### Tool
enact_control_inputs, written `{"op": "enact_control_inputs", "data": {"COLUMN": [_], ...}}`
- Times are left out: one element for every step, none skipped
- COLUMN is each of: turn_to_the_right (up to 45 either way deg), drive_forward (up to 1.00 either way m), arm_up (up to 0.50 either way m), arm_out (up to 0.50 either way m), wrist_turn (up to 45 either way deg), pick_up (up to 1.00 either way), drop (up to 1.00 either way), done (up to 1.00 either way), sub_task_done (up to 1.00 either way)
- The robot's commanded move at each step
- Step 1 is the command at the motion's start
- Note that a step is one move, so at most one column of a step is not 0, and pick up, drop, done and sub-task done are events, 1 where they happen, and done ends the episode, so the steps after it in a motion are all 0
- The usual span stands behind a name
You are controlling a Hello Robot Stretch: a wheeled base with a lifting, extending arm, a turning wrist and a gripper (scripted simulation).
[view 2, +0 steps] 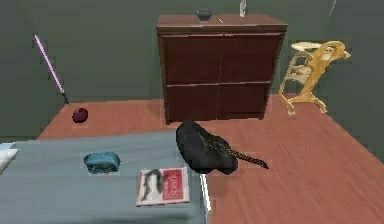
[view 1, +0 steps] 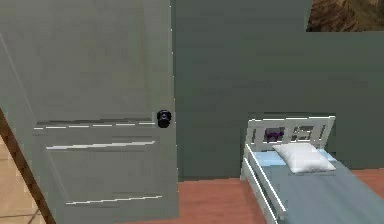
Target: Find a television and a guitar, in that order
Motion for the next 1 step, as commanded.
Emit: {"op": "enact_control_inputs", "data": {"turn_to_the_right": [0.0], "drive_forward": [0.25], "arm_up": [0.00], "arm_out": [0.00], "wrist_turn": [0.0], "pick_up": [0.00], "drop": [0.00], "done": [0.00], "sub_task_done": [0.00]}}
